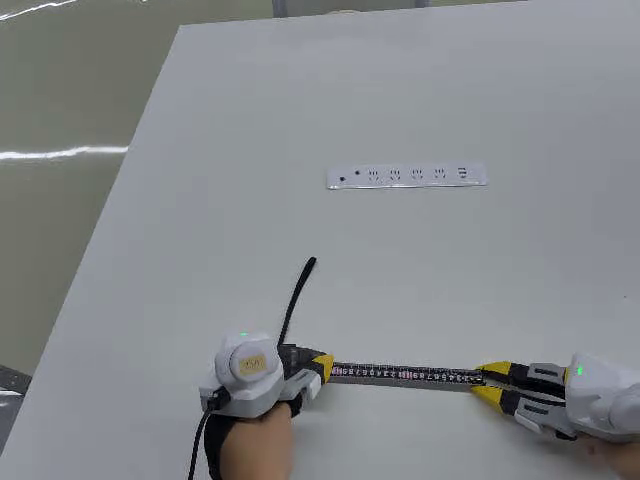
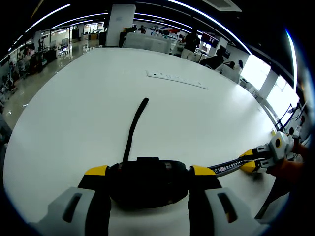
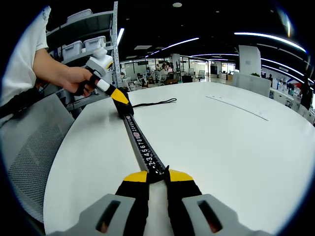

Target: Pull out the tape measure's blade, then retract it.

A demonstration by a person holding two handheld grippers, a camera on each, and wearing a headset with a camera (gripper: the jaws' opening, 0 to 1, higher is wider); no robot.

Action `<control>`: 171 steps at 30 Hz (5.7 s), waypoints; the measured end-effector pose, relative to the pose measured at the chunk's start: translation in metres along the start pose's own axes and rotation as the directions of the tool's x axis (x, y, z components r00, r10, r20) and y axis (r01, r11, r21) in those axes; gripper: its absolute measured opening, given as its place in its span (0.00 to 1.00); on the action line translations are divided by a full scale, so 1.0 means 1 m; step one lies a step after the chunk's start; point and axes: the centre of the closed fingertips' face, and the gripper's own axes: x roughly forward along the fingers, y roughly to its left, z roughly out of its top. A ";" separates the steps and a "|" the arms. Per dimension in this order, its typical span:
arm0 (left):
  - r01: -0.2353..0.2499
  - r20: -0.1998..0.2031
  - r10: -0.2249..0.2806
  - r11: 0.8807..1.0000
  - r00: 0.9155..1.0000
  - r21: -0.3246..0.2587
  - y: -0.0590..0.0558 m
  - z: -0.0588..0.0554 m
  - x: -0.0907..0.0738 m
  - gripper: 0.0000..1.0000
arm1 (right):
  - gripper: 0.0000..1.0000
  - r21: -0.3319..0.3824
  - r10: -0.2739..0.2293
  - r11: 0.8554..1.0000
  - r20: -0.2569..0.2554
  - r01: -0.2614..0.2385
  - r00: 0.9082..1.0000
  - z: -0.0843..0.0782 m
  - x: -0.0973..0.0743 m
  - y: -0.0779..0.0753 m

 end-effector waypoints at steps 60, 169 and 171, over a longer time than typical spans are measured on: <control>0.008 -0.010 -0.008 1.000 1.000 -0.016 0.000 -0.001 0.000 0.60 | 0.13 -0.039 0.090 0.995 0.007 -0.090 0.996 0.027 0.065 0.032; 0.024 -0.016 -0.025 0.999 1.000 -0.045 0.005 0.002 0.001 0.60 | 0.12 -0.101 0.192 0.976 0.002 -0.191 0.981 0.070 0.154 0.070; 0.024 -0.015 -0.025 0.999 1.000 -0.046 0.005 0.001 0.002 0.60 | 0.12 -0.105 0.191 0.976 0.002 -0.189 0.982 0.071 0.155 0.071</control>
